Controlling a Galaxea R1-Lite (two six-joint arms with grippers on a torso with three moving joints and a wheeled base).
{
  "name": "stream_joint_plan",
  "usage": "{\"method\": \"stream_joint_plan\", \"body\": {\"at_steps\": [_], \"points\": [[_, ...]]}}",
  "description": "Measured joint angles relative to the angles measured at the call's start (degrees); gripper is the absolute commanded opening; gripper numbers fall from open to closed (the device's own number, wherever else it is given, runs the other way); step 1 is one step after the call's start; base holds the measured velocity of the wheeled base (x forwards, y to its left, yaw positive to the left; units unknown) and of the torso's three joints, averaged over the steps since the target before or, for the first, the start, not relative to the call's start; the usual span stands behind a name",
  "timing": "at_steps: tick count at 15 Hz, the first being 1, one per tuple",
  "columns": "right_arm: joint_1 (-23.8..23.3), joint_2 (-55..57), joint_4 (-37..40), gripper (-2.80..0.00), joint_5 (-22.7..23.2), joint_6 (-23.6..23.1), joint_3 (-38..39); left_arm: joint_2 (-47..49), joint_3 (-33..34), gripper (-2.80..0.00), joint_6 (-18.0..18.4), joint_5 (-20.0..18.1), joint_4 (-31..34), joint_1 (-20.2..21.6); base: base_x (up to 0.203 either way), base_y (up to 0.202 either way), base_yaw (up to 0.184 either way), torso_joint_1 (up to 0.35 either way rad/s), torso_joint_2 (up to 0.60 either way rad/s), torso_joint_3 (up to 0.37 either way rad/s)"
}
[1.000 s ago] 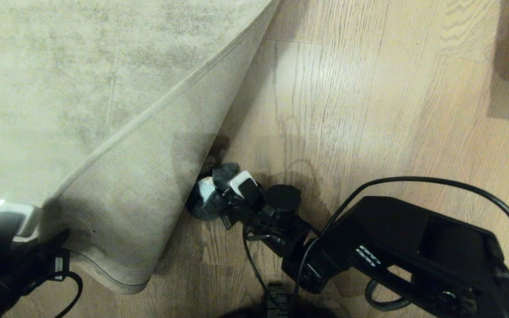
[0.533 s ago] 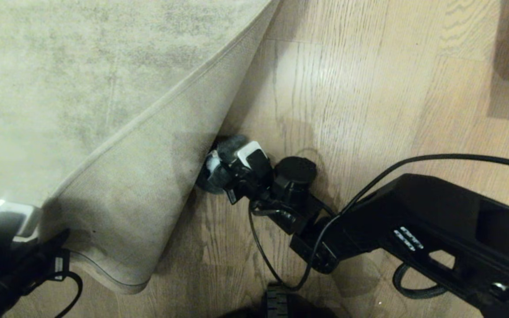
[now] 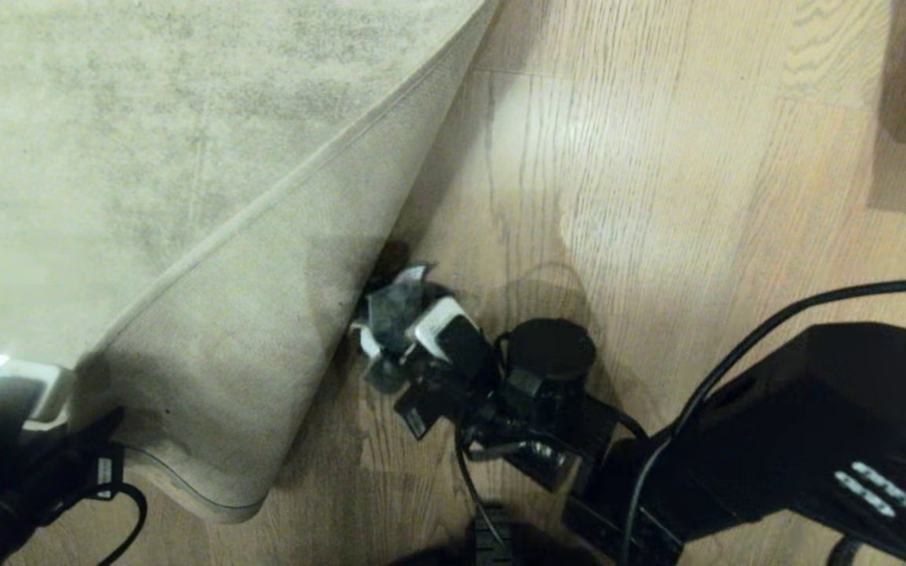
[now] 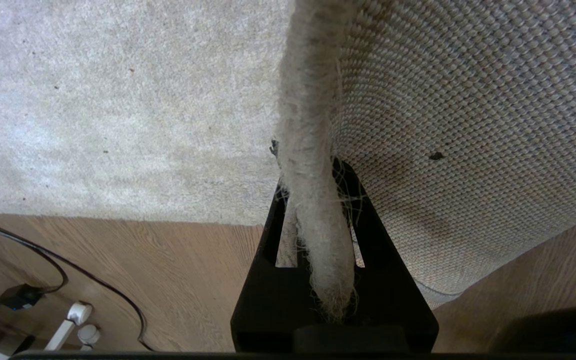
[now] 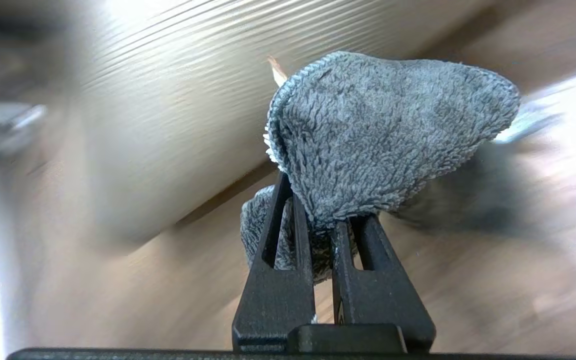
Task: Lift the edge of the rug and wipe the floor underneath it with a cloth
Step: Wipe the floor under the carpet with a rag
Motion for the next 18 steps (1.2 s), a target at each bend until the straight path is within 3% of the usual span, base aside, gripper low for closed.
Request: {"method": "stream_joint_plan", "body": {"at_steps": [4, 9, 13, 18], "points": [[7.7, -0.2, -4.1, -2.80, 0.0, -0.5, 11.7, -0.3, 0.0, -2.80, 0.0, -0.1, 0.0, 0.0, 0.000, 0.000, 0.000, 0.000, 0.00, 0.000], [9.1, 7.8, -4.9, -2.80, -0.1, -1.2, 10.9, -0.4, 0.0, -2.80, -0.1, -0.2, 0.0, 0.0, 0.000, 0.000, 0.000, 0.000, 0.00, 0.000], [6.5, 14.6, -5.3, -2.80, -0.2, -1.1, 4.4, -0.4, 0.0, -2.80, -0.1, -0.1, 0.0, 0.0, 0.000, 0.000, 0.000, 0.000, 0.00, 0.000], [-0.9, 20.1, -6.8, -2.80, -0.3, -1.3, -6.1, -0.3, 0.0, -2.80, -0.1, -0.2, 0.0, 0.0, 0.000, 0.000, 0.000, 0.000, 0.00, 0.000]]}}
